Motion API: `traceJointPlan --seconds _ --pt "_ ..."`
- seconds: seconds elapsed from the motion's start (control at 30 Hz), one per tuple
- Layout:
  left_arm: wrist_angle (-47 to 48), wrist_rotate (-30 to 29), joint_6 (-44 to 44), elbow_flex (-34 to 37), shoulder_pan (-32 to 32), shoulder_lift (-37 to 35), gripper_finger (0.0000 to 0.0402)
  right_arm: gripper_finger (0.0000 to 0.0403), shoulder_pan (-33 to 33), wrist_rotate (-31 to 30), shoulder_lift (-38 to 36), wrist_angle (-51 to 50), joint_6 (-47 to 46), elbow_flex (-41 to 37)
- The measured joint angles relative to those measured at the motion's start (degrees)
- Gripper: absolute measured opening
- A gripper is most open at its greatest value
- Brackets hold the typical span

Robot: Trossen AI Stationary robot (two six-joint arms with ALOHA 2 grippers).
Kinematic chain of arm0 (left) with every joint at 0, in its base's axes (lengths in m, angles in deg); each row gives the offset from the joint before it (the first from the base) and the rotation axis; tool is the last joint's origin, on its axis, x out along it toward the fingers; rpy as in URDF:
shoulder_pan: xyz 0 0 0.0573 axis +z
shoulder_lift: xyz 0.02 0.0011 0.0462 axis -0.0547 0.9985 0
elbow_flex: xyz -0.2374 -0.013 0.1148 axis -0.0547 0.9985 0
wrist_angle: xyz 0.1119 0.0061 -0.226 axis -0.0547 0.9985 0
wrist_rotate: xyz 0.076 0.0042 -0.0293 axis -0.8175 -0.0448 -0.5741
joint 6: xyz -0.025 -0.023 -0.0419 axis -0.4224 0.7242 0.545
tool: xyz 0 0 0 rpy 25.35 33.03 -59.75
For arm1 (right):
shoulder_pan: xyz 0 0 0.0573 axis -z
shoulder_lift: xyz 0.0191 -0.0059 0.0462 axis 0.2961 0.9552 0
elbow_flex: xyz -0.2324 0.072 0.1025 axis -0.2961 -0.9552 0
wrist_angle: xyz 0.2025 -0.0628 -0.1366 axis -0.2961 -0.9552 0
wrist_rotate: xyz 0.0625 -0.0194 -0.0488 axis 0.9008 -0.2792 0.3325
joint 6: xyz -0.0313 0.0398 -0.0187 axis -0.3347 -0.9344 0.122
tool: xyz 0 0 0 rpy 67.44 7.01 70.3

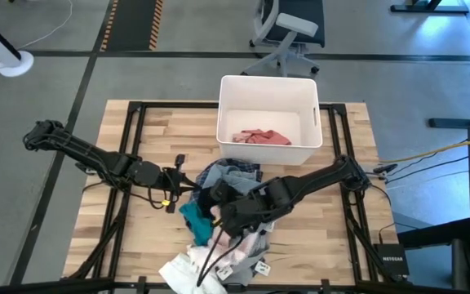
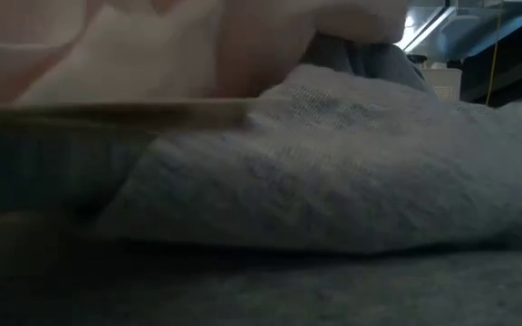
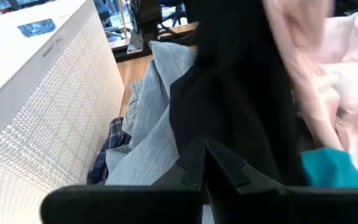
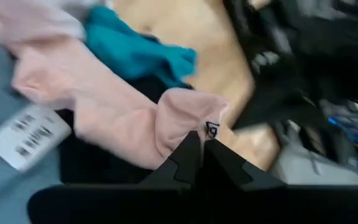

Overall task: Sort clothes
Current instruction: Put the orange sock into the white laundry bin

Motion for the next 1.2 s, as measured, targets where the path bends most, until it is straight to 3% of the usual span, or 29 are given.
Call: traceJointPlan --seconds 0.37,0.53,0.8,1.2 --pt "0.0 0.0 0.0 0.0 0.0 0.0 0.0 0.0032 0.4 -17.3 -9.5 -1.8 -0.2 0.0" --pt "-0.1 0.0 0.0 0.0 0.0 0.0 0.0 0.0032 3.7 -24.6 -13.6 -6.5 -2.0 0.0" --pt "-0.1 0.0 0.0 0.0 0.0 0.0 0.0 0.0032 15.4 -25.9 -18.3 -9.1 -3.2 0.0" --pt "-0.1 0.0 2.1 0.0 0.0 0.0 0.0 0.0032 35.5 -24.4 -18.8 -11.8 -8.0 -2.0"
